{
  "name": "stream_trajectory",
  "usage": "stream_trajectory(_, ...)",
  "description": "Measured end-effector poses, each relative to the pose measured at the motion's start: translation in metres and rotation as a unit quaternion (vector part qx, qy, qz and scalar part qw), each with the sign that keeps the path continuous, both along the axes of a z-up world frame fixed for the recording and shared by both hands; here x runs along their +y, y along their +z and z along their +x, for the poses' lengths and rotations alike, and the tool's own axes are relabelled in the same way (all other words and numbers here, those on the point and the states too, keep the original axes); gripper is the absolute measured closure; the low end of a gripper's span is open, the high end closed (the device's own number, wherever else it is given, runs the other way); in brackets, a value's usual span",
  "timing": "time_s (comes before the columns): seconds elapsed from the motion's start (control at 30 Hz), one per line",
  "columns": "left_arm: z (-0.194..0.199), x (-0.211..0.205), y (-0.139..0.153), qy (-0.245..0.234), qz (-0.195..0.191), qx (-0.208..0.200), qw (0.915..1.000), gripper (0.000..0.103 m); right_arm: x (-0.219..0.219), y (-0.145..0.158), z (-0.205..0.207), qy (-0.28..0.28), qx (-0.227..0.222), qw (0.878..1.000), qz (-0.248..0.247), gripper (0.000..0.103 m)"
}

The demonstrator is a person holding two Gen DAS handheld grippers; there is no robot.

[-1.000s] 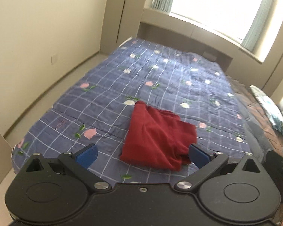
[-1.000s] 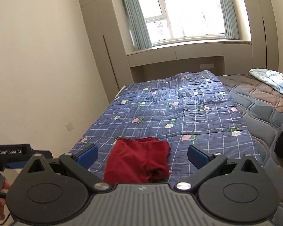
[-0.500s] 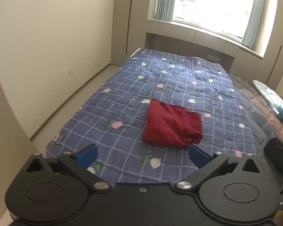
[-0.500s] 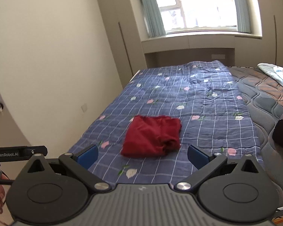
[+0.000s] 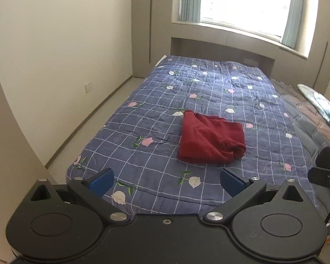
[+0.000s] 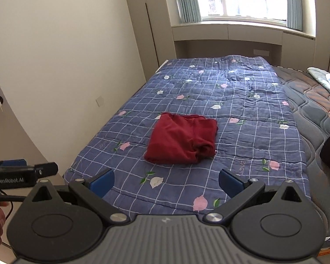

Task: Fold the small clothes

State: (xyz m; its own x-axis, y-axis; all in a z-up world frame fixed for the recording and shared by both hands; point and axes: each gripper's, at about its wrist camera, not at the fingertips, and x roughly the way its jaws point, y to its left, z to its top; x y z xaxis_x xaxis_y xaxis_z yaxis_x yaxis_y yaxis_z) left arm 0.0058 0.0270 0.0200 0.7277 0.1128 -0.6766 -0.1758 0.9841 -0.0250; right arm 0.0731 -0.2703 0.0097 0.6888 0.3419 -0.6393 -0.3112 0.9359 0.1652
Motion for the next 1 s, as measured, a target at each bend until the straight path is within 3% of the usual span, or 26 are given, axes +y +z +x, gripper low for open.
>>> stream_trajectory(0.3,0.021,0.001,-0.005,-0.034,-0.009,0.014,0.9993,0.001,0.0,0.003,0.016,-0.023,0.005,1.0,-0.006,0.0)
stream_trajectory(1.0,0.032,0.004,-0.01,-0.041,-0.013,0.022,0.9988,0.001,0.001,0.001,0.024,-0.031,0.014,0.999,-0.004,0.0)
